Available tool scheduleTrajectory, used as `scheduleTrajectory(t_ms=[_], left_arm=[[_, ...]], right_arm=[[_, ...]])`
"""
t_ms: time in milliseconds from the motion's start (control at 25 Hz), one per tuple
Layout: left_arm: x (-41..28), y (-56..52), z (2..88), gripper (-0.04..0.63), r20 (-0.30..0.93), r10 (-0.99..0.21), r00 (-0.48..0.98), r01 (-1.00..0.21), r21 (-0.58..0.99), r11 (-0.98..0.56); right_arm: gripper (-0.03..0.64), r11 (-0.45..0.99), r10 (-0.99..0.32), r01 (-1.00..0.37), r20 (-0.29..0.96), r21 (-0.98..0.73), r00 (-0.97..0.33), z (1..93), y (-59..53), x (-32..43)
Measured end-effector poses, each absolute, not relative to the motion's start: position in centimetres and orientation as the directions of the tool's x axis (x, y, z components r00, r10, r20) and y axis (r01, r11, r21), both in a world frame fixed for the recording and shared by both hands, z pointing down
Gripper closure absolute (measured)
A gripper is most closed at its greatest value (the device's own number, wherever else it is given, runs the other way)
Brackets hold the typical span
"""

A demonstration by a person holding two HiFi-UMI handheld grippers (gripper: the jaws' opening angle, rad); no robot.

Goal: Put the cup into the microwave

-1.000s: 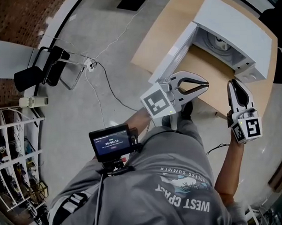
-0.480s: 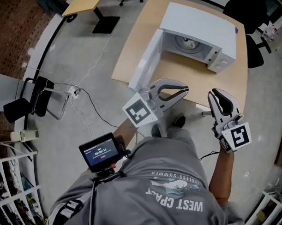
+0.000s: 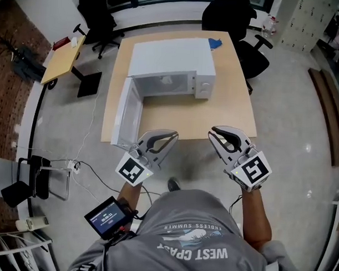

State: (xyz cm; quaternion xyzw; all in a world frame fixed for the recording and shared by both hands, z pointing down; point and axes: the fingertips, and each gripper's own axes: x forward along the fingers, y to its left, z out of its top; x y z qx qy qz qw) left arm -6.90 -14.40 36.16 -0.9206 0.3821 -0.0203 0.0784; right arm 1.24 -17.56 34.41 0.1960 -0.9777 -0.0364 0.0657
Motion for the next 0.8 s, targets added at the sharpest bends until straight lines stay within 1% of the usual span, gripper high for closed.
scheduleTrajectory(t_ms=[240,440,800], left_arm=[[-1.8,-13.9,36.3,0.572,0.008,-0.726,0.687,-0.716,-0.160,-0.679],[2.1,-12.3,36.1,0.572,0.010,-0.730,0.683,-0.720,-0.161,-0.675],[5.2,-9.3,35.9,0.572,0.013,-0.768,0.640,-0.756,-0.167,-0.633]], right_arm=[[0.558,0.927,-0.371,-0.362,0.109,0.095,-0.922,33.6,-16.6,6.6],[0.560,0.937,-0.345,-0.336,0.100,0.098,-0.933,33.1,-14.7,9.9],[0.563,0.954,-0.291,-0.282,0.090,0.098,-0.953,32.8,-11.9,12.7]])
